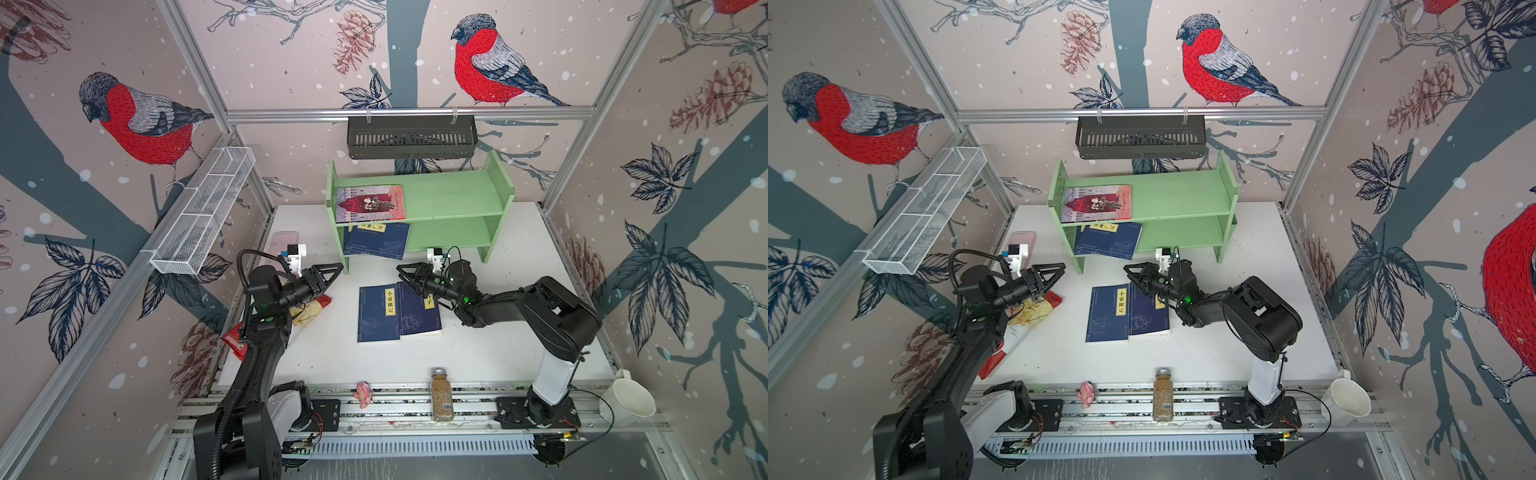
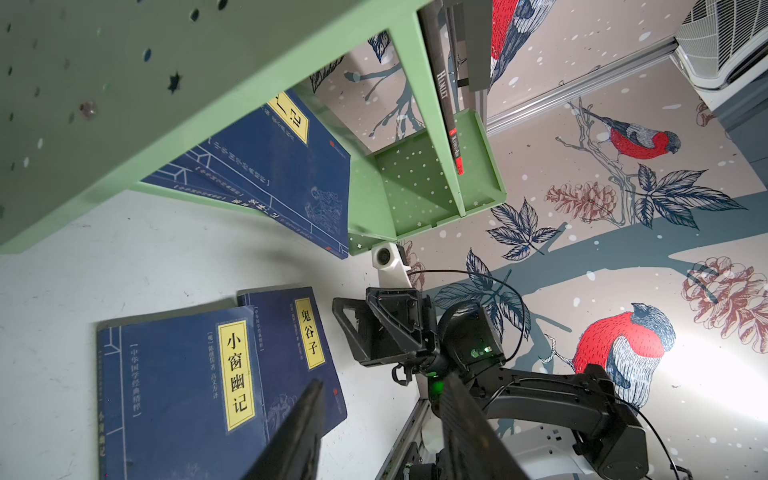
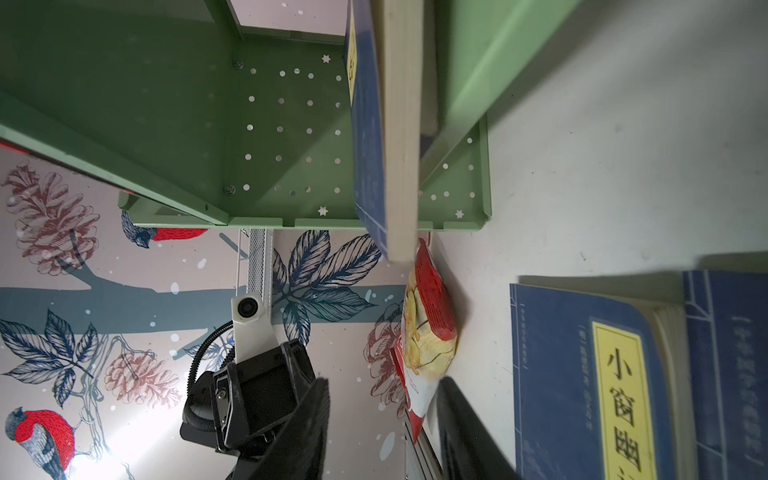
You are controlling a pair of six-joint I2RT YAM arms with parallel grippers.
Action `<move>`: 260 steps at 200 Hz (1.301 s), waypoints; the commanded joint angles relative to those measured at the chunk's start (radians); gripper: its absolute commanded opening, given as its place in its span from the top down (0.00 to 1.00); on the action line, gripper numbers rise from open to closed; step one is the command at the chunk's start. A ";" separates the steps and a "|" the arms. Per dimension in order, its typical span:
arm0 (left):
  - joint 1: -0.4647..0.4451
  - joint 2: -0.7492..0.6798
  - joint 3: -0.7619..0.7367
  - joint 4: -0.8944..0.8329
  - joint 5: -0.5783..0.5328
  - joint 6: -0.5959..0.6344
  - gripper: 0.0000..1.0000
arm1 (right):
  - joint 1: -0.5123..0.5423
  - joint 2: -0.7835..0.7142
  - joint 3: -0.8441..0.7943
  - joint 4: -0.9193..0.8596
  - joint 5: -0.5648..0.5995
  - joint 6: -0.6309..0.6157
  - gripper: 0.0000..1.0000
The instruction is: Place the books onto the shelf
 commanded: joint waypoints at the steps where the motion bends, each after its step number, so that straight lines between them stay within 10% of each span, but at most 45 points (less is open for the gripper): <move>1: 0.003 -0.001 0.009 0.024 0.012 0.000 0.53 | 0.013 0.046 0.014 0.187 0.093 0.096 0.57; 260: 0.003 -0.013 -0.011 0.104 0.032 -0.096 0.52 | -0.001 0.187 0.118 0.203 0.183 0.148 0.88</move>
